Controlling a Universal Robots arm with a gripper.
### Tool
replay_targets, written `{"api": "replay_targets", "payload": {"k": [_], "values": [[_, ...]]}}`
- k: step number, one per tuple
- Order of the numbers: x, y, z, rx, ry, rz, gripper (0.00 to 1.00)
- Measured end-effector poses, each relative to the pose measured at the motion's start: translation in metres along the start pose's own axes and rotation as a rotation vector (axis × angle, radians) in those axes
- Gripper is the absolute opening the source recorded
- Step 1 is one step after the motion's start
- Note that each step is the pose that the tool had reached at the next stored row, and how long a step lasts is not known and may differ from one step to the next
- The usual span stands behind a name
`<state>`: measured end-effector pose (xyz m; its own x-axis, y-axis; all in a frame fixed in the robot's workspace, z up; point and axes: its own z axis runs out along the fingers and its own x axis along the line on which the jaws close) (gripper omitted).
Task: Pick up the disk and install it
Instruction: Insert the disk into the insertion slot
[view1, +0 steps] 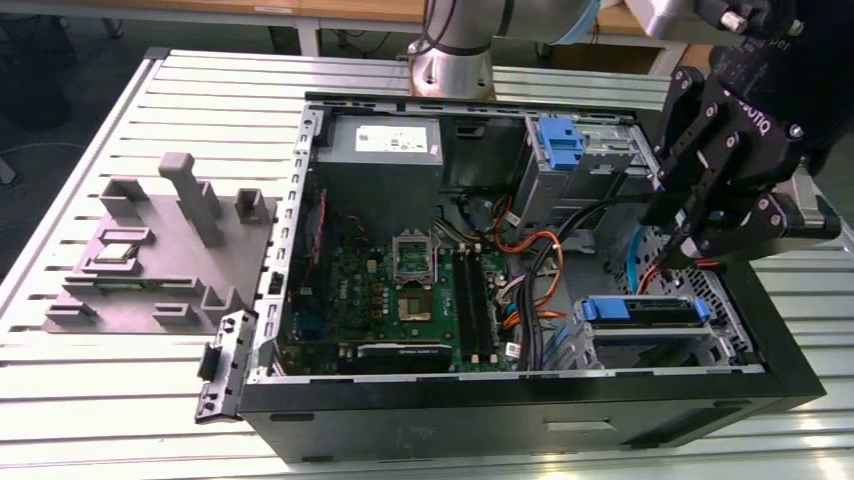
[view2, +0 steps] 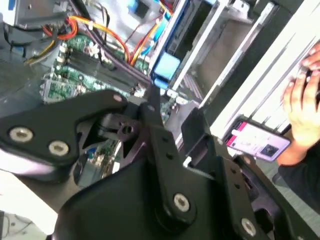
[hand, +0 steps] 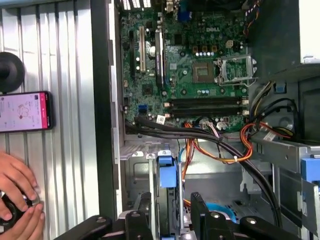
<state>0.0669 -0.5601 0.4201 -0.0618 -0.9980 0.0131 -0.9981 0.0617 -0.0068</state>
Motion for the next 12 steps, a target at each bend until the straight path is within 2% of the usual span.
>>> {"api": "replay_targets", "payload": {"k": [6, 8, 9, 11, 12], "values": [[-0.0001, 0.0001, 0.0108, 0.0001, 0.0002, 0.0, 0.43], [-0.0002, 0.0001, 0.0144, 0.0002, 0.0002, 0.0, 0.31], [-0.0002, 0.0001, 0.0164, 0.0002, 0.0002, 0.0, 0.31], [-0.0003, 0.0001, 0.02, 0.0002, 0.0002, 0.0, 0.19], [-0.0003, 0.0002, 0.0218, 0.0001, 0.0002, 0.0, 0.19]]}}
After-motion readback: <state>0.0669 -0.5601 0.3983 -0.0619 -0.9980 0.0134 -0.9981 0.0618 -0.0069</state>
